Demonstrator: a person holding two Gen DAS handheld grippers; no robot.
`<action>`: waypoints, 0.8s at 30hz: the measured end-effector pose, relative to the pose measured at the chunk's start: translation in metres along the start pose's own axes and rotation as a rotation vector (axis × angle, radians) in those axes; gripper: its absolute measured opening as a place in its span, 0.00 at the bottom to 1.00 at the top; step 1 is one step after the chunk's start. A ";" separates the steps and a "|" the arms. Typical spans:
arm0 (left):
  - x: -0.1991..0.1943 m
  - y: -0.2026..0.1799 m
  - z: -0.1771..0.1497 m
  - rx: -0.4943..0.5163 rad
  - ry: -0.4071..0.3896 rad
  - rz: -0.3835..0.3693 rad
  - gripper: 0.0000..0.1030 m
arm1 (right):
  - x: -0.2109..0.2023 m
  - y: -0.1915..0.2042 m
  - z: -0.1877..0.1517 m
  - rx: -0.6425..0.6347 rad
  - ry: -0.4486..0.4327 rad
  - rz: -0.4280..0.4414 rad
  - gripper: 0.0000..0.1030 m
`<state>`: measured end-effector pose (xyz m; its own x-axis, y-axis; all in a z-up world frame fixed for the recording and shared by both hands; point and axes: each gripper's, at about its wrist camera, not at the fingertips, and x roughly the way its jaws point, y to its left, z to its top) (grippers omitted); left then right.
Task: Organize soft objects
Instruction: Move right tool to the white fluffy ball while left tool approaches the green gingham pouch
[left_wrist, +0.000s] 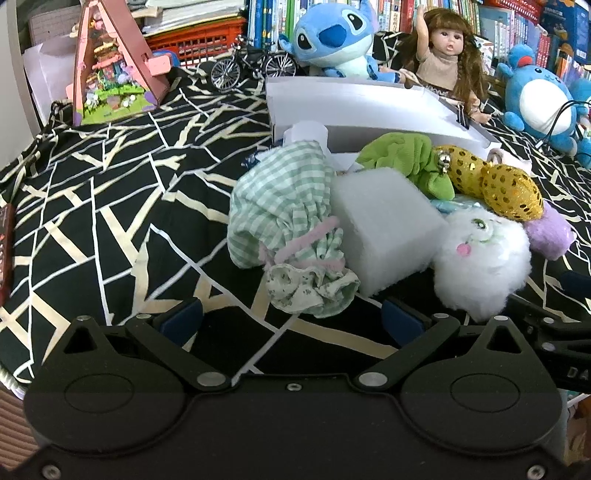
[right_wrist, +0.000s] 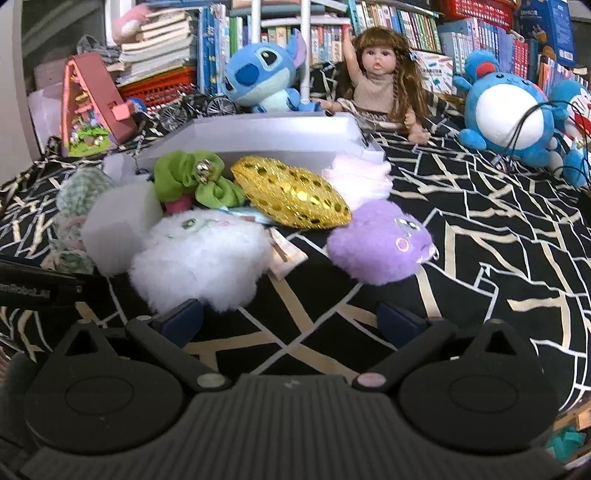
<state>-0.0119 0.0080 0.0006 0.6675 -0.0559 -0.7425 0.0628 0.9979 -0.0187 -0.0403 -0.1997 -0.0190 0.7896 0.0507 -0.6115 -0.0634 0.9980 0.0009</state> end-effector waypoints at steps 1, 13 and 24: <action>-0.001 0.000 0.000 0.002 -0.008 0.002 1.00 | -0.003 0.001 0.000 -0.011 -0.017 0.010 1.00; -0.024 0.012 0.013 -0.013 -0.146 0.018 1.00 | -0.014 0.016 0.011 -0.094 -0.135 0.102 1.00; -0.032 0.019 0.013 -0.043 -0.178 -0.019 1.00 | -0.006 0.023 0.014 -0.100 -0.150 0.122 1.00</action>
<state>-0.0222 0.0284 0.0332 0.7878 -0.0759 -0.6112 0.0470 0.9969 -0.0632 -0.0378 -0.1765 -0.0040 0.8541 0.1833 -0.4868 -0.2184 0.9757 -0.0157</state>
